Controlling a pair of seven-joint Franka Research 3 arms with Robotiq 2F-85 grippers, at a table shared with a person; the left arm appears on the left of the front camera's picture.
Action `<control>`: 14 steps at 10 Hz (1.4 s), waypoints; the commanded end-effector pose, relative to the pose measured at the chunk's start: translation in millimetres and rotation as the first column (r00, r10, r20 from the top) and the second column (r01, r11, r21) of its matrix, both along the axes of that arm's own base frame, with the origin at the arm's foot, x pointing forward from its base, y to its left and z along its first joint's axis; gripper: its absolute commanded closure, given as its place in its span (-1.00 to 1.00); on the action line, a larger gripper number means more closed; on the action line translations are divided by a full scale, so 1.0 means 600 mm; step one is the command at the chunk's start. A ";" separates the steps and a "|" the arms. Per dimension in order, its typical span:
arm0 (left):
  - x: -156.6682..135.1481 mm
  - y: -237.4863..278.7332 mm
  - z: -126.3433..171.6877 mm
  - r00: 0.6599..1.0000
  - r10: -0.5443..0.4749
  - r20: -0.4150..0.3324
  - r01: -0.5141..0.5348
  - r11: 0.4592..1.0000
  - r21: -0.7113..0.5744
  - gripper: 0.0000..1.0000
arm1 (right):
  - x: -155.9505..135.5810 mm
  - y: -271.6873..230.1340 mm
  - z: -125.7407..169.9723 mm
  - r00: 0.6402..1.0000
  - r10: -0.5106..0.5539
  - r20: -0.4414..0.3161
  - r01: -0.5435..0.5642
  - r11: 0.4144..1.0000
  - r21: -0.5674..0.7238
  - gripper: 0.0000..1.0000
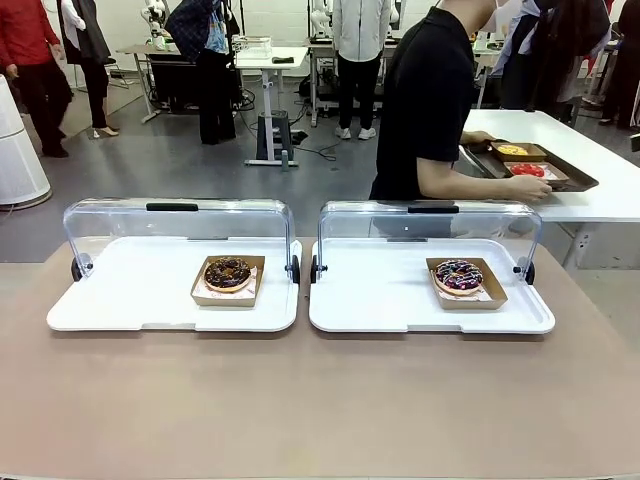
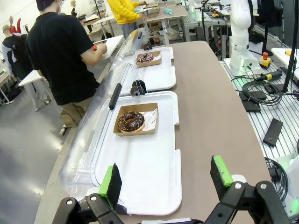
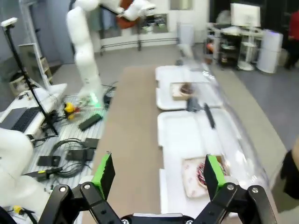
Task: Provide the desired donut to the person.
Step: Place the picked Paper togo box onto the Handle tray extended by the person.
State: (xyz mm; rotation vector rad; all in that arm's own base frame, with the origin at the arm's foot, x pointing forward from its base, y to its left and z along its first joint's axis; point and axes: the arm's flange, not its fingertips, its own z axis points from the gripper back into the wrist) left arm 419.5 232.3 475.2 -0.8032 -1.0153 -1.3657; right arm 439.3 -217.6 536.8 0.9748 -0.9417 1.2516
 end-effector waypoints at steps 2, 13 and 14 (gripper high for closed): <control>-0.003 -0.001 0.003 1.000 0.001 0.004 -0.001 1.000 -0.004 -1.00 | 0.003 -0.002 -0.041 0.989 -0.136 0.055 0.140 0.988 -0.070 -1.00; -0.003 -0.001 0.003 1.000 0.001 0.004 -0.001 1.000 -0.004 -1.00 | 0.024 -0.020 -0.047 0.985 -0.164 0.045 0.168 0.981 -0.101 -1.00; -0.003 -0.001 0.003 1.000 0.001 0.004 -0.001 1.000 -0.004 -1.00 | 0.024 -0.020 -0.047 0.985 -0.164 0.045 0.168 0.981 -0.101 -1.00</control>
